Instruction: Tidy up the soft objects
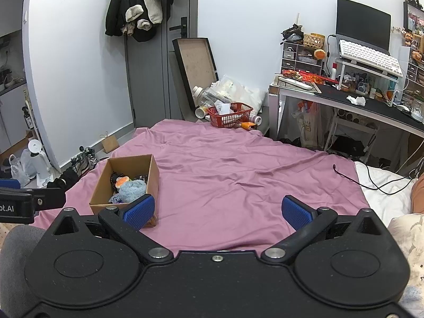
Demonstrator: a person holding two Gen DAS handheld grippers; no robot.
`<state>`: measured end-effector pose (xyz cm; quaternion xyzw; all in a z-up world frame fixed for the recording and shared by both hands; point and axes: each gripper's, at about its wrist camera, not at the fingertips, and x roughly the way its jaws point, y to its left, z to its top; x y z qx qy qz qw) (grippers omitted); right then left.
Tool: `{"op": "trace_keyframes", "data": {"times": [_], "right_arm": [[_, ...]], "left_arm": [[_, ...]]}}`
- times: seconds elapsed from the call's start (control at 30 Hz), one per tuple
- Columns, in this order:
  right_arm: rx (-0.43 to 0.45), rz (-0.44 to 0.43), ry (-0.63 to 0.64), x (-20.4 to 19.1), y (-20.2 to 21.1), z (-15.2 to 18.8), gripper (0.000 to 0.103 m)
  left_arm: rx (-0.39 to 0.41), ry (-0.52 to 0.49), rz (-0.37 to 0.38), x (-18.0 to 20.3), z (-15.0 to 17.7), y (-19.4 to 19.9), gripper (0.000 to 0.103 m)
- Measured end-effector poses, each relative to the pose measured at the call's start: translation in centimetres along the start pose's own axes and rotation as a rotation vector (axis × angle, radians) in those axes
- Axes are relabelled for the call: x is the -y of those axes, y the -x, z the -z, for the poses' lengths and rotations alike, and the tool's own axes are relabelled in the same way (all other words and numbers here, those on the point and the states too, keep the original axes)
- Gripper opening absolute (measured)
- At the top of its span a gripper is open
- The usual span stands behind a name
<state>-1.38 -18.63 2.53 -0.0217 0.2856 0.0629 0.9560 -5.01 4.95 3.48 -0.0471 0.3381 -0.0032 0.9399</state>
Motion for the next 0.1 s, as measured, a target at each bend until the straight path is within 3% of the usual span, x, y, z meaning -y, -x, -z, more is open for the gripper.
{"op": "trace_keyframes", "data": {"times": [0.1], "right_arm": [[-0.006, -0.005, -0.001, -0.16, -0.14, 0.21, 0.103]], "left_arm": [[0.007, -0.02, -0.01, 0.0, -0.26, 0.41, 0.102]]}}
